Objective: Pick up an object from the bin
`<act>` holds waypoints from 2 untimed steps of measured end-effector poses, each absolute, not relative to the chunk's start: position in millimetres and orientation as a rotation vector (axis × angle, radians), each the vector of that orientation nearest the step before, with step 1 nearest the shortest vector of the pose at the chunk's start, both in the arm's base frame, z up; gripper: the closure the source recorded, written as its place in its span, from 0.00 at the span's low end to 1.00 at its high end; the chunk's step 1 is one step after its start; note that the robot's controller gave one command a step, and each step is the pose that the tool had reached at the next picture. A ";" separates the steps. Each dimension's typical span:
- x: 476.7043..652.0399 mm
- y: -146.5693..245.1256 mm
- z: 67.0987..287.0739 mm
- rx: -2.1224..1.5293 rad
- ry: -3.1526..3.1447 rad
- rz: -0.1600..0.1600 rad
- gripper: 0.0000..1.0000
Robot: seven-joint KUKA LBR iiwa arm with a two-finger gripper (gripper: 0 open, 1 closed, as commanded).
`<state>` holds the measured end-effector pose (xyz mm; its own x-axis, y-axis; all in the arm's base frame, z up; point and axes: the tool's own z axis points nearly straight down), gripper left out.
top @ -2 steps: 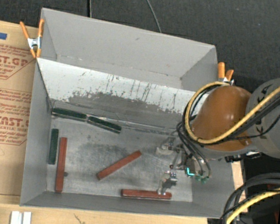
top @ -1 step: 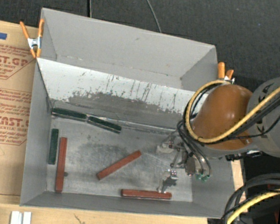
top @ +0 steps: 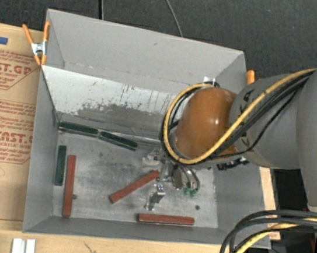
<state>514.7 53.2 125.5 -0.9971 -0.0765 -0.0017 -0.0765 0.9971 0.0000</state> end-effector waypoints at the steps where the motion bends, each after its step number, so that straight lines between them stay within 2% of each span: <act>1: 509.6 84.8 124.0 -0.293 3.128 0.004 0.00; 2: 517.2 86.4 116.5 -0.338 3.122 0.001 0.00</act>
Offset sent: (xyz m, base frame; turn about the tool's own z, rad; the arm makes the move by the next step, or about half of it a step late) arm 0.0053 0.0374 -0.0115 -0.1481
